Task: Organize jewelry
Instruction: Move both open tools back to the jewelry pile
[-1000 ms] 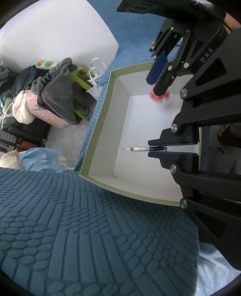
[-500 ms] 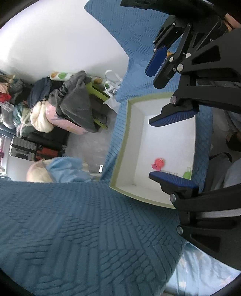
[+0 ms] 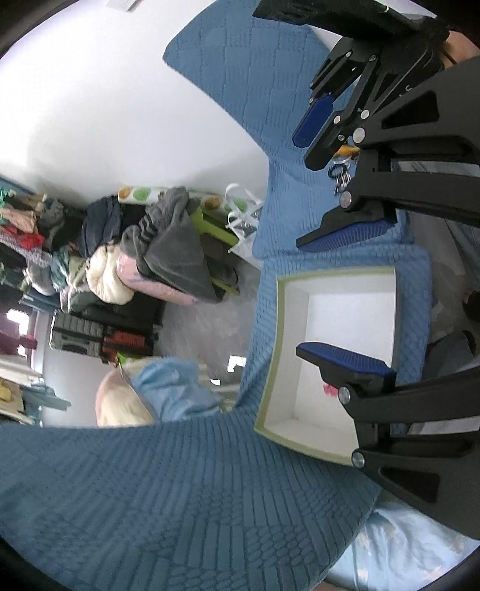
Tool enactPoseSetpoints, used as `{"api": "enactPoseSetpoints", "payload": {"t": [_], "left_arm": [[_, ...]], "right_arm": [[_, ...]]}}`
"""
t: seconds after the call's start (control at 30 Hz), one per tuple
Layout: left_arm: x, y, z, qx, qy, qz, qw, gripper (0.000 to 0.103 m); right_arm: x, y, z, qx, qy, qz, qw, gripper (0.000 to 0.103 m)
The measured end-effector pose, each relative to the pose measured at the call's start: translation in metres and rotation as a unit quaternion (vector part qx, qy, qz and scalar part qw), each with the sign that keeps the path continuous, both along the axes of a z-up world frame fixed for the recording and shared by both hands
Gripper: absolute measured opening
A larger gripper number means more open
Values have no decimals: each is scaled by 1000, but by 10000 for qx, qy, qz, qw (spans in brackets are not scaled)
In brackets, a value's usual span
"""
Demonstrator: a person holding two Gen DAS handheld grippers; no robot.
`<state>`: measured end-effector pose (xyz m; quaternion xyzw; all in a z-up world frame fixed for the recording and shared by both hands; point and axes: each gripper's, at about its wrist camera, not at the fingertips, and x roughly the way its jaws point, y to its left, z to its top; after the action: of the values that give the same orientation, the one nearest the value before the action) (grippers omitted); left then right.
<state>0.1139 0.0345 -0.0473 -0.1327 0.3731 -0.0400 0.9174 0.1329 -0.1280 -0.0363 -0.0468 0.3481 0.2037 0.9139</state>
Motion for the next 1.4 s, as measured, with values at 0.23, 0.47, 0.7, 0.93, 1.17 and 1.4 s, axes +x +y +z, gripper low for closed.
{"api": "enactPoseSetpoints", "payload": {"t": [0.23,0.47,0.7,0.93,1.17,1.4], "left_arm": [[2,-35,0,-106,-195,-207,9995,51],[10,-68,-15,-309,-145,-441,9984,51],[17,-94,-33,-592,-64,-659,9960,51],[36,-137,-65,-553,183,-1095,9923,51],[56,-183,-103,-544,527,-1513,9856,51],[80,-226,-140,-533,849,-1853,9776,51]], "right_arm": [[-9,-42,2,-139,-217,-292,9992,35],[-14,-91,-17,-131,-207,-776,9967,35],[-20,-144,-39,-102,-314,-1359,9902,35],[-19,-207,-68,-65,-262,-2044,9785,35],[-17,-250,-107,-32,-36,-2370,9715,35],[-5,-277,-154,88,452,-2411,9694,32]]}}
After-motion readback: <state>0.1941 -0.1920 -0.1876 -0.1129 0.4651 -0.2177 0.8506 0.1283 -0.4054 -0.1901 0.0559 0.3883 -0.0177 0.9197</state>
